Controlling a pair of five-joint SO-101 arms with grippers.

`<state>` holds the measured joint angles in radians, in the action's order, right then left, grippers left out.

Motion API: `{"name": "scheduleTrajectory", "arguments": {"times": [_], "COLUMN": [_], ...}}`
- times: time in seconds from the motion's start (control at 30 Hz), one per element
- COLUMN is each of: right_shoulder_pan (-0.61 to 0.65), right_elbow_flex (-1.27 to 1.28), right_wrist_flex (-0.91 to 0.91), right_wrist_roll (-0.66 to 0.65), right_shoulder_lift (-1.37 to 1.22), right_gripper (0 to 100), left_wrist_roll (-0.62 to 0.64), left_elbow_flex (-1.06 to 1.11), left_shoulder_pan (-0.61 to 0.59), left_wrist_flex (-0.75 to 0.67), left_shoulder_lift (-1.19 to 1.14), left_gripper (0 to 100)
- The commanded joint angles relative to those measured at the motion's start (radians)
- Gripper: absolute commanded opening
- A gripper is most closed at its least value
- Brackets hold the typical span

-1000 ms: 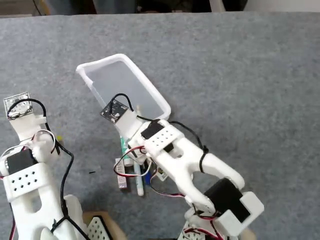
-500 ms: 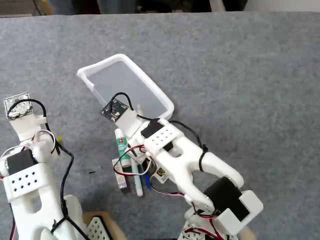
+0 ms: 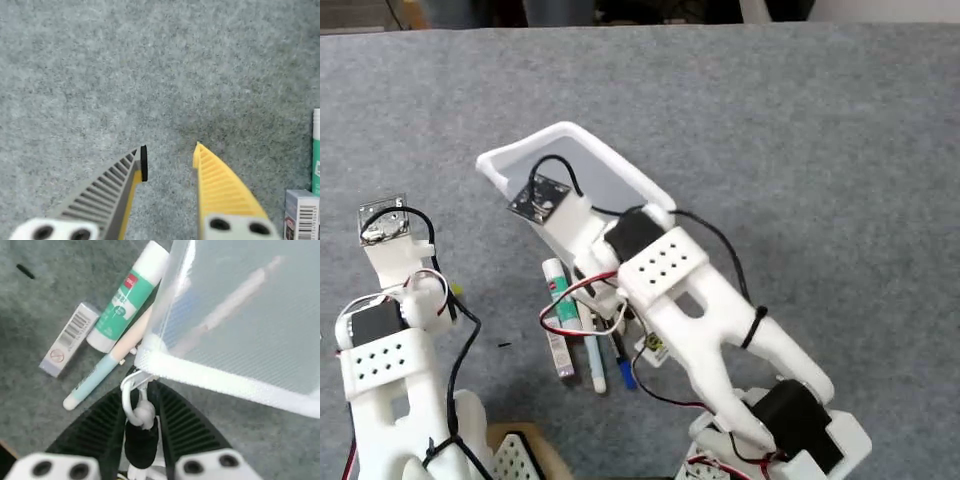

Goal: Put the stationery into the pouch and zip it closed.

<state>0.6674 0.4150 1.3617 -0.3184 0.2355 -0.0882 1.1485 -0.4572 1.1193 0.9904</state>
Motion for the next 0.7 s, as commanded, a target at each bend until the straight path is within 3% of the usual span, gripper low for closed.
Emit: {"name": "scheduleTrajectory", "arguments": {"times": [0.0, 0.27, 0.43, 0.67], "right_shoulder_pan": [0.012, 0.103, 0.193, 0.247], "right_elbow_flex": [-0.151, -0.418, -0.556, -0.903], "right_wrist_flex": [0.104, 0.235, 0.236, 0.37], "right_wrist_roll": [-0.063, -0.144, -0.152, -0.186], "right_shoulder_lift": [0.042, 0.041, 0.03, -0.093], "right_gripper": [1.2, 1.2, 1.2, 1.2], "left_wrist_roll": [-0.003, 0.166, 0.178, 0.258], "left_elbow_flex": [-0.007, -0.107, -0.199, -0.432], "left_shoulder_pan": [0.01, 0.021, 0.021, 0.064], "left_wrist_flex": [0.009, 0.084, 0.12, 0.33], "left_shoulder_lift": [-0.002, 0.0, 0.0, 0.0], "left_gripper": [18, 18, 19, 37]}}
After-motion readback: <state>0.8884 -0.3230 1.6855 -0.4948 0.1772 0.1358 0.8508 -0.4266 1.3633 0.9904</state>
